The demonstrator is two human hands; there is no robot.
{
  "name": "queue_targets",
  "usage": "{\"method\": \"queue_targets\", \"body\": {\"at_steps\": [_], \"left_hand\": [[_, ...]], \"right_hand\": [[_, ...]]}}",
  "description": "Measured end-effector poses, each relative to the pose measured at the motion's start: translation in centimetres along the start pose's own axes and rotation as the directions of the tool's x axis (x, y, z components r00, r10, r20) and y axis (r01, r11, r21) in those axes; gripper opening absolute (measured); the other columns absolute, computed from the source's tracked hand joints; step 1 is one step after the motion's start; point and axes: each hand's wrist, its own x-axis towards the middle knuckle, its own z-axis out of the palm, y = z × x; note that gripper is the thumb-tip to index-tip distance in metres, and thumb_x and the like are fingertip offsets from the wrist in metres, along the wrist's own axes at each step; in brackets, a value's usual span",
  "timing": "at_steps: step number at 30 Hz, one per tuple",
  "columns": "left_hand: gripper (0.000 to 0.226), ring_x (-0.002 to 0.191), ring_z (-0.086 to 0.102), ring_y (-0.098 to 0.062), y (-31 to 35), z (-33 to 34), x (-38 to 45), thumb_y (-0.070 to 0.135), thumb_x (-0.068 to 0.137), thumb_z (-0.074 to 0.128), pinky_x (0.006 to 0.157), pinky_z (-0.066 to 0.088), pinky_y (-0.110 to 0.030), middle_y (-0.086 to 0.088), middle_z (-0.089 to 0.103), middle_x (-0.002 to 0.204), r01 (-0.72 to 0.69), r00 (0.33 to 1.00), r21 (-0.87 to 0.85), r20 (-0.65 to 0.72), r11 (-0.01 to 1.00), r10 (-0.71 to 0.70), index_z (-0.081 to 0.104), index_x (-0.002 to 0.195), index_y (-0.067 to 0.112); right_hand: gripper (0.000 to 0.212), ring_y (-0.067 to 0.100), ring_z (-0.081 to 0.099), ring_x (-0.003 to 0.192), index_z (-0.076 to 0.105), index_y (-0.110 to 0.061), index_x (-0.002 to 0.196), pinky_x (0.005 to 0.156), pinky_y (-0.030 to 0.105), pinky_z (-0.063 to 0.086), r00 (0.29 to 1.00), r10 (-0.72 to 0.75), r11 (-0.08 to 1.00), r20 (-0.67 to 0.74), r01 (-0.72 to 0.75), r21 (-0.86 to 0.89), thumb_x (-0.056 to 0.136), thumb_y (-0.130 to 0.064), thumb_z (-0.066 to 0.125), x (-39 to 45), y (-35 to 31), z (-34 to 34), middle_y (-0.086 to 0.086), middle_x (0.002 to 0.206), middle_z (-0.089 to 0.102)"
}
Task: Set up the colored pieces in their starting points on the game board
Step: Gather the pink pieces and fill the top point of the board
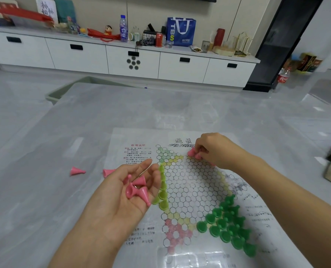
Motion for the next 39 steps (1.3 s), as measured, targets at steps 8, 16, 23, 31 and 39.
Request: {"method": "queue_targets", "body": {"at_steps": [8,16,23,31,39], "left_hand": [[0.035,0.056,0.067,-0.024,0.0,0.0,0.2,0.005,0.063,0.053,0.064,0.056,-0.037,-0.018,0.067,0.070,-0.013,1.000,0.004,0.009,1.000,0.013,0.063,0.095,-0.006],[0.038,0.099,0.063,-0.042,-0.1,0.2,0.1,0.012,0.086,0.043,0.087,0.047,-0.048,-0.033,0.065,0.103,0.033,0.998,-0.045,0.052,0.998,-0.031,0.056,0.113,-0.010],[0.033,0.053,0.042,-0.013,-0.1,-0.1,-0.2,0.014,0.081,0.041,0.043,0.041,-0.023,-0.010,0.052,0.065,0.167,0.961,-0.170,0.250,0.971,-0.121,0.061,0.066,-0.007],[0.033,0.071,0.059,-0.021,0.0,-0.1,0.0,0.013,0.073,0.049,0.067,0.056,-0.033,-0.014,0.063,0.080,0.102,0.978,-0.085,0.189,0.991,-0.084,0.066,0.090,-0.010],[0.043,0.097,0.065,-0.040,-0.2,0.0,0.1,0.011,0.076,0.045,0.083,0.051,-0.052,-0.030,0.066,0.104,0.088,0.994,-0.036,0.068,0.995,-0.085,0.057,0.111,-0.011]], "right_hand": [[0.011,-0.007,0.059,0.058,0.059,-0.015,0.090,0.059,0.017,0.051,1.000,0.025,0.999,-0.015,-0.024,0.045,0.088,-0.007,0.052,-0.8,-0.5,-1.3,-0.016,0.077,0.061],[0.010,-0.008,0.057,0.075,0.064,-0.025,0.091,0.071,0.001,0.044,0.949,-0.080,0.913,-0.305,0.192,0.359,0.087,-0.021,0.056,-4.8,-6.5,-4.1,-0.021,0.077,0.058],[0.019,-0.004,0.051,0.076,0.069,-0.022,0.101,0.069,0.011,0.043,0.905,-0.368,0.848,-0.213,0.421,0.322,0.082,-0.023,0.065,-5.4,-9.8,-0.7,-0.010,0.086,0.056],[0.013,0.007,0.047,0.074,0.064,-0.015,0.093,0.068,0.027,0.046,0.891,-0.388,0.888,-0.236,0.430,0.163,0.082,-0.015,0.058,-5.1,-9.7,0.0,-0.002,0.083,0.061],[0.007,0.005,0.065,0.073,0.051,-0.024,0.083,0.067,0.023,0.055,0.941,-0.145,0.890,-0.305,0.259,0.376,0.086,-0.023,0.058,-5.6,-8.4,-1.6,-0.003,0.081,0.071]]}}
